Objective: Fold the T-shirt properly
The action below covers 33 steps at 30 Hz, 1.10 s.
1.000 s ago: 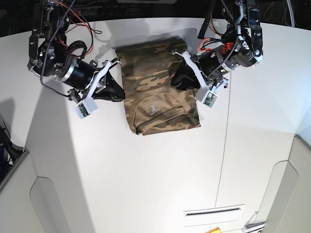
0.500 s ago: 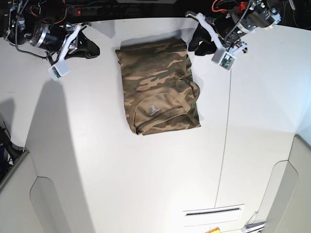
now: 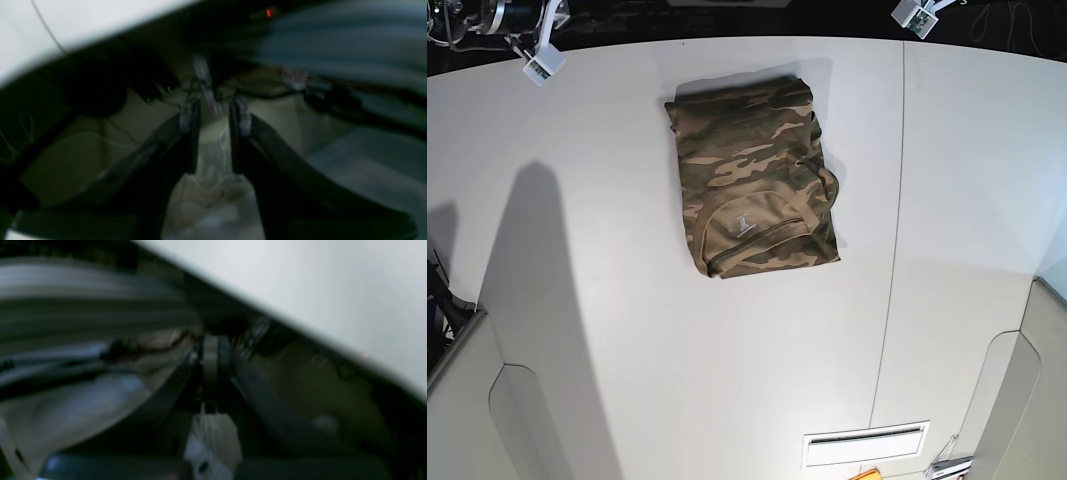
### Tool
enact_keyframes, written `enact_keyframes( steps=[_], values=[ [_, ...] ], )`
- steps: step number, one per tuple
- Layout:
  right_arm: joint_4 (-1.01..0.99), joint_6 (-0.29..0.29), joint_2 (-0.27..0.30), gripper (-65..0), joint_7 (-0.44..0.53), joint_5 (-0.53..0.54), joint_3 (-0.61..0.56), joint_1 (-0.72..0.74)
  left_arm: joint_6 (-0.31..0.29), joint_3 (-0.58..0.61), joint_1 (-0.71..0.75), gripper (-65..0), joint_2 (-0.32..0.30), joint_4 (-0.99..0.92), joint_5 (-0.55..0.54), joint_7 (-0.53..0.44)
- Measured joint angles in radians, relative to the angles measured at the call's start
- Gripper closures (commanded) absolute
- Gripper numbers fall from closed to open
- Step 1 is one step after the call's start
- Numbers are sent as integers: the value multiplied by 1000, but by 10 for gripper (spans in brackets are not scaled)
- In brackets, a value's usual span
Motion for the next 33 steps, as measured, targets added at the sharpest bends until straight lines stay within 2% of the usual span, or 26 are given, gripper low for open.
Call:
enact_keyframes(
  steps=[5, 8, 10, 13, 16, 19, 22, 27, 33],
  values=[
    [-25, -3, 77, 0, 9, -74, -163, -14, 0, 37, 1, -161, -21, -217, 54, -21],
    [-102, -2, 138, 0, 25, -99, -290, -13, 0, 100, -5, -161, -21, -367, 129, -113],
    [-174, -3, 176, 0, 85, -121, -376, -1, 2, 154, -19, -161, -20, -468, 189, -171],
    [-306, -4, 201, 0, 199, -139, -489, 37, 3, 238, -73, -161, -19, -632, 270, -223],
    [-450, -5, 192, 0, 286, -198, -599, 100, 21, 321, -155, -161, -18, -795, 345, -263],
    [-592, -6, 168, 0, 286, -269, -696, 170, 80, 403, -235, -161, -18, -931, 393, -266],
    [-712, -6, 148, 0, 288, -337, -759, 229, 90, 480, -315, -161, -17, -1041, 400, -266],
    [-847, -10, 100, 0, 290, -396, -797, 275, 95, 569, -410, -161, -12, -1175, 401, -274],
    [-866, -10, 79, 0, 270, -417, -800, 261, 94, 586, -431, -161, 2, -1198, 400, -262]
  ],
)
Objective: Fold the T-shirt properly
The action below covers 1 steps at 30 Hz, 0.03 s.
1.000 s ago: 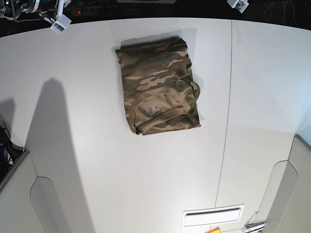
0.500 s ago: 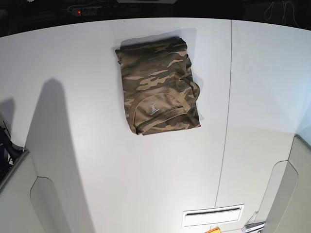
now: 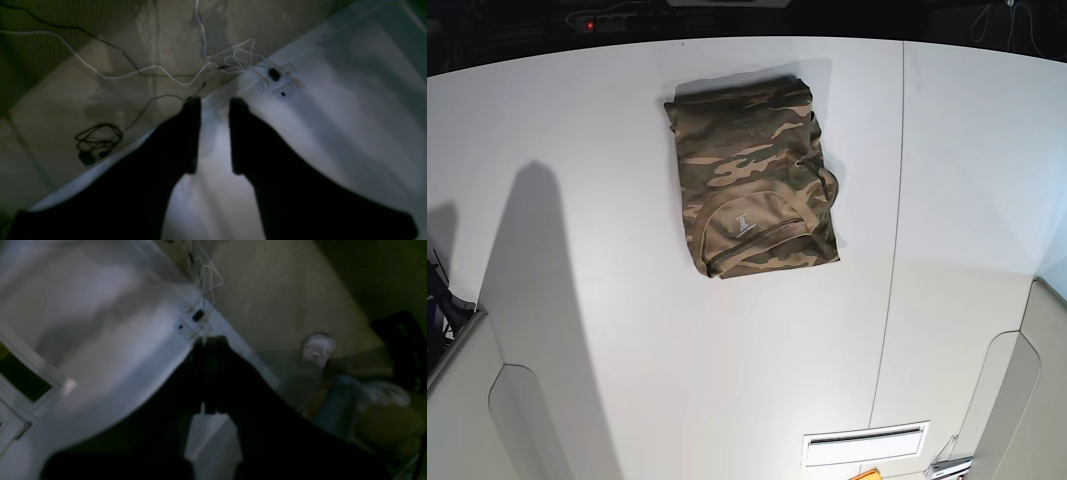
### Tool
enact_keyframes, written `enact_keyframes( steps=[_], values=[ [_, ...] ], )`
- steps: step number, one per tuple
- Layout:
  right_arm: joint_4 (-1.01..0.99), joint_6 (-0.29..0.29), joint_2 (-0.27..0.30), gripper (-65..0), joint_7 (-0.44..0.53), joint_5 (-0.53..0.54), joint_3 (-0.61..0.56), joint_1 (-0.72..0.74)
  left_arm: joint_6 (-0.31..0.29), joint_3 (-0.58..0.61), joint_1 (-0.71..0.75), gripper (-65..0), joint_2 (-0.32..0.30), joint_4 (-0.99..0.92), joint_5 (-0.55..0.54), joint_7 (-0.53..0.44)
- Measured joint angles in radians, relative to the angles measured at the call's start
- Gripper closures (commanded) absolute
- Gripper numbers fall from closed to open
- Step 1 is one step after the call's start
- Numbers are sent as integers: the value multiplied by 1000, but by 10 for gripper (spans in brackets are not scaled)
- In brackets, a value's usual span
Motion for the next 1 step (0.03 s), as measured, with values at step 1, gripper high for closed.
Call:
enact_keyframes(
  steps=[1],
  values=[
    [0, 0, 1, 0, -1, -1, 0, -5, 0, 0, -5, -161, 0, 0, 0, 0]
  ],
)
